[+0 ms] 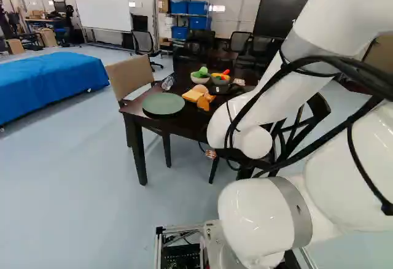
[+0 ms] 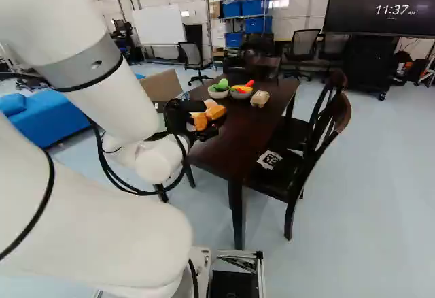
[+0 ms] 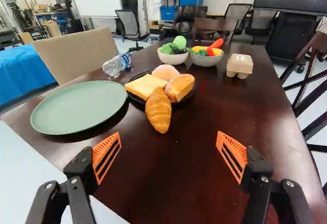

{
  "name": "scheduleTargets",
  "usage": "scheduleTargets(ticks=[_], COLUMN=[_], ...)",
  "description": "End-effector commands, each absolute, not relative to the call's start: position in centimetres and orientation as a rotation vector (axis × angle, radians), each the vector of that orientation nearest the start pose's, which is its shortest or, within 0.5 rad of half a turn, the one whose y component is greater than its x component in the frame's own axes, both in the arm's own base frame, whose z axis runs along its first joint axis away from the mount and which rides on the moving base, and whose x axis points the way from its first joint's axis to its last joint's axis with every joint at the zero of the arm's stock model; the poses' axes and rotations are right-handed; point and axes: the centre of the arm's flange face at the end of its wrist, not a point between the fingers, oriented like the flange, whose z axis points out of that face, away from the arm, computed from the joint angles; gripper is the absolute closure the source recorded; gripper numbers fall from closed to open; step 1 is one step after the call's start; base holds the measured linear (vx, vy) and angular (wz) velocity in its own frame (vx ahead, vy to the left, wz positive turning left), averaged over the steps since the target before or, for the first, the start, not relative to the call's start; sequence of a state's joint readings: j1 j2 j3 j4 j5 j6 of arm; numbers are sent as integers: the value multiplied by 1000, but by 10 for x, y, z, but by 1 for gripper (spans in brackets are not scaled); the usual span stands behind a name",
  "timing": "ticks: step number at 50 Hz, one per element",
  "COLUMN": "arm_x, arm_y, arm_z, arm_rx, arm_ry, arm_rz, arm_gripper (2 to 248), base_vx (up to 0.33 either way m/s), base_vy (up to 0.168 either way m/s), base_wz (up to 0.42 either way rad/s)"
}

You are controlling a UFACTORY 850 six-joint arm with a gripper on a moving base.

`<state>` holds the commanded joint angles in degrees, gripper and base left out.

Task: Move the croissant to the empty plate

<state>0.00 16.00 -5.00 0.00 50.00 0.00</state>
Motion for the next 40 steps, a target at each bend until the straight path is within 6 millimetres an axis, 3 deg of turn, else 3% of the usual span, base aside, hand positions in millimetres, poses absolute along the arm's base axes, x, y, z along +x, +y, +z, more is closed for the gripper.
scheduleTargets(ticks=[40], arm_x=[270], arm_y=[0], arm_z=[367], arm_rx=[-2553], arm_ry=[0], arm_rz=[-1831], arm_gripper=[3], base_vx=[-1], base_vy=[0], base_wz=[0])
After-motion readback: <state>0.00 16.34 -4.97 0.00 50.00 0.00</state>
